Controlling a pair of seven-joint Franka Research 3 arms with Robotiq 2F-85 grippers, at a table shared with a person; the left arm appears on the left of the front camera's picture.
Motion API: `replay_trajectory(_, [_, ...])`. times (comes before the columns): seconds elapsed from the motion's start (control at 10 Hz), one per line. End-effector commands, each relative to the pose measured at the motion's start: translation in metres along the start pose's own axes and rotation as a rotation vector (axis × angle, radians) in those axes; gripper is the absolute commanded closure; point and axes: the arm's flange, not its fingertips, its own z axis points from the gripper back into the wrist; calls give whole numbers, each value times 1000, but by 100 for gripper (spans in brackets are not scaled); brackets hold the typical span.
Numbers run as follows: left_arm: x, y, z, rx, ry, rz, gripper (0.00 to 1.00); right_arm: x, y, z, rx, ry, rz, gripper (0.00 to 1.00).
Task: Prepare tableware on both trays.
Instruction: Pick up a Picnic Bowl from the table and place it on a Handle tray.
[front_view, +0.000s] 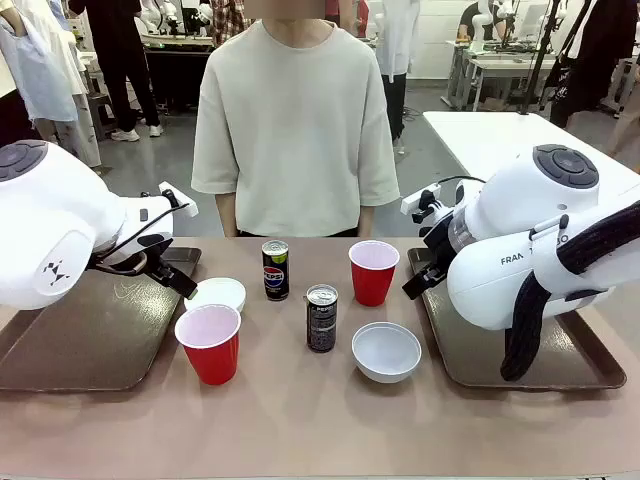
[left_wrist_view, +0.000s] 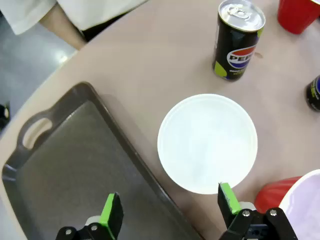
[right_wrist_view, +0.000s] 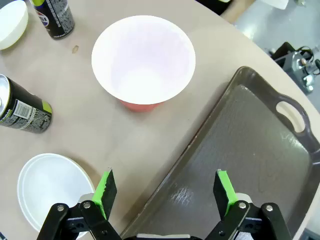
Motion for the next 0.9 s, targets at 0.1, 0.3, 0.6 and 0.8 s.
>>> replay_trajectory(0.1, [0, 0, 0, 0, 0, 0, 0, 0, 0, 0, 0, 0, 0, 0])
replay_trajectory(0.3, [0, 0, 0, 0, 0, 0, 0, 0, 0, 0, 0, 0, 0, 0])
replay_trajectory(0.6, [0, 0, 0, 0, 0, 0, 0, 0, 0, 0, 0, 0, 0, 0])
replay_trajectory(0.8, [0, 0, 0, 0, 0, 0, 0, 0, 0, 0, 0, 0, 0, 0])
